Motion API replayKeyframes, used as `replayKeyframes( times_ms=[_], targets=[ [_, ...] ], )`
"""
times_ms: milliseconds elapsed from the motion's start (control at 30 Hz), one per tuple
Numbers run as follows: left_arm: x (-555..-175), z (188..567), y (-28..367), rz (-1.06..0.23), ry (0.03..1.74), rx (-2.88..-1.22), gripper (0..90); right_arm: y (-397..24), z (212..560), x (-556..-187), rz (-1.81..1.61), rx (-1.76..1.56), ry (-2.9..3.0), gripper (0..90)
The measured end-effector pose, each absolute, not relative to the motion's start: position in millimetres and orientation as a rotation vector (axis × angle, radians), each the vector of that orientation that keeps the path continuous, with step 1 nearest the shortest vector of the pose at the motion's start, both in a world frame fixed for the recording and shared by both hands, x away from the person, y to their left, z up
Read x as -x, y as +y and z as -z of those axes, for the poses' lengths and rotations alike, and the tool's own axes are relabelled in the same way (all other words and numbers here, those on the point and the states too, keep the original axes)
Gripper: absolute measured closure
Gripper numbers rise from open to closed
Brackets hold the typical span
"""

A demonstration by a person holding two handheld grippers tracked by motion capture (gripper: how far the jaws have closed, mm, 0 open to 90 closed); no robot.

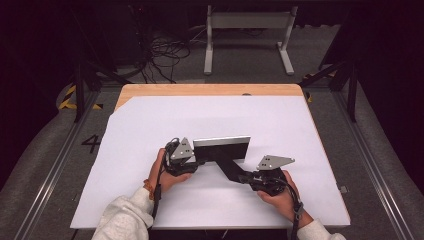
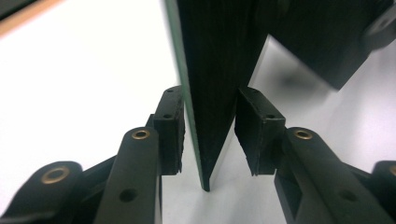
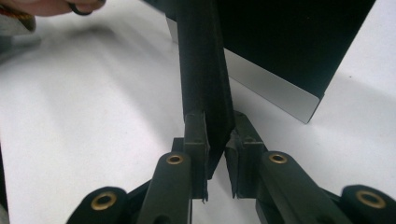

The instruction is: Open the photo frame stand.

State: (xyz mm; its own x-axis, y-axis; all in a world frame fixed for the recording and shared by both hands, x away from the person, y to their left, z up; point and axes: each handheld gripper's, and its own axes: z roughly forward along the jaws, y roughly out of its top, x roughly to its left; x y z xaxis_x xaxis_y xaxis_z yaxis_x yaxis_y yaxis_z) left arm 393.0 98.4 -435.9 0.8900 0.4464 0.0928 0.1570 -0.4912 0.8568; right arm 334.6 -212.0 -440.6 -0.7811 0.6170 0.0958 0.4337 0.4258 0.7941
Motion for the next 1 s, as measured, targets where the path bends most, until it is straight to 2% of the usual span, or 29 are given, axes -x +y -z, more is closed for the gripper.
replayKeyframes(
  times_ms=[100, 233, 400, 1000],
  targets=[
    [-390, 428, 104, -0.394, 0.432, -2.051, 67.0, -211, 439, -333, -1.285, -0.909, 2.455, 77.8],
    [-393, 434, 102, -0.357, 0.448, -2.075, 63.8, -210, 437, -333, -1.289, -0.91, 2.441, 76.9],
    [-394, 443, 94, -0.345, 0.429, -2.135, 68.3, -211, 439, -333, -1.265, -0.908, 2.477, 80.8],
    [-394, 456, 86, -0.371, 0.428, -2.184, 65.7, -207, 440, -326, -1.219, -0.842, 2.495, 80.4]
  ],
)
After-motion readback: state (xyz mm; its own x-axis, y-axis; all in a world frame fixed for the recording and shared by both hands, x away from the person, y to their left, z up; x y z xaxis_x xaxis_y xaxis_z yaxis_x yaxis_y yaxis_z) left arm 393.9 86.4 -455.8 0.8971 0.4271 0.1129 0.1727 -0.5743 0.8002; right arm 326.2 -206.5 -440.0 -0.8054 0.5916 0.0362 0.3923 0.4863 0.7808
